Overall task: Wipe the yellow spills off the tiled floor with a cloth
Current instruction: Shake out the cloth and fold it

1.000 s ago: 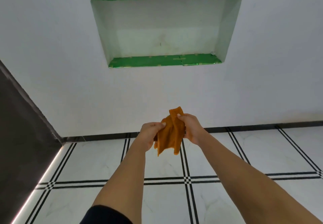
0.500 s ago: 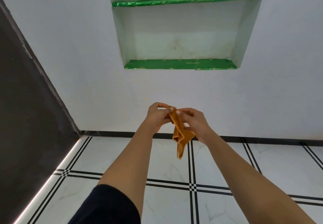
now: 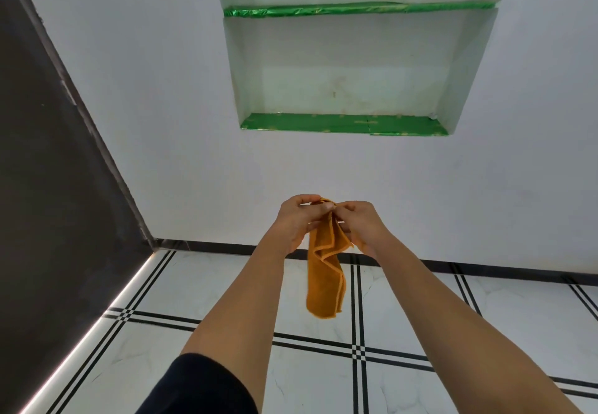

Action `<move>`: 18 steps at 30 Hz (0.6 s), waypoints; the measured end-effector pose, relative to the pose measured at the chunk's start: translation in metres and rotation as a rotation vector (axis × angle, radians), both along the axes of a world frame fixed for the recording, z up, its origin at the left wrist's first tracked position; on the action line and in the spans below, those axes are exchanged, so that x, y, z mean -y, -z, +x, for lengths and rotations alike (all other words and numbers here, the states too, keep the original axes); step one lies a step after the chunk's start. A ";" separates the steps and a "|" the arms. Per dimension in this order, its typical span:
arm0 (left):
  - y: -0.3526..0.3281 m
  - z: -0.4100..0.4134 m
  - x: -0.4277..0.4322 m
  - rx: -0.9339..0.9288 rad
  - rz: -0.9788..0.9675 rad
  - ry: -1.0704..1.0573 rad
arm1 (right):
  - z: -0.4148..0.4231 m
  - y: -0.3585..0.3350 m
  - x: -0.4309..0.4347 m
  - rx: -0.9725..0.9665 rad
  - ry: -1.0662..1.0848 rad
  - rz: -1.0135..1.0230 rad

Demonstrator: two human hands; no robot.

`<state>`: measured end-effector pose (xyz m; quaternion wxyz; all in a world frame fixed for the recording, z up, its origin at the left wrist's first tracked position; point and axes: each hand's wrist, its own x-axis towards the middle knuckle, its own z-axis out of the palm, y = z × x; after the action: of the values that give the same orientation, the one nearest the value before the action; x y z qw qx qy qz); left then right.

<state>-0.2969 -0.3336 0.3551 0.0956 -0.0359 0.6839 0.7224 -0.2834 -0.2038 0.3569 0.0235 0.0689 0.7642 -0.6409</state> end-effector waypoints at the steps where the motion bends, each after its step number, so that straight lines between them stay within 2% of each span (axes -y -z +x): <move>1: 0.000 0.000 0.001 0.001 -0.021 -0.004 | 0.001 -0.002 0.001 0.013 -0.023 -0.008; 5: -0.002 -0.001 0.008 0.007 -0.120 -0.006 | 0.000 -0.007 0.002 0.030 -0.084 0.064; 7: -0.003 -0.003 0.016 -0.043 -0.280 -0.020 | -0.004 -0.010 -0.002 -0.003 -0.072 0.182; 11: 0.000 -0.003 0.048 -0.241 -0.706 -0.006 | -0.017 -0.012 -0.025 -0.137 -0.050 0.720; 13: 0.004 -0.003 0.058 -0.318 -0.874 0.002 | -0.021 -0.011 -0.031 -0.138 -0.001 0.872; 15: 0.002 -0.001 0.058 -0.370 -0.942 0.003 | -0.022 -0.011 -0.026 -0.137 -0.002 0.833; 18: -0.002 0.004 0.051 -0.413 -0.862 0.024 | -0.019 -0.011 -0.008 -0.078 -0.004 0.595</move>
<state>-0.2927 -0.3844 0.3573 -0.0577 0.0797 0.9263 0.3637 -0.3026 -0.1959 0.3680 -0.0257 0.0465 0.9189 -0.3910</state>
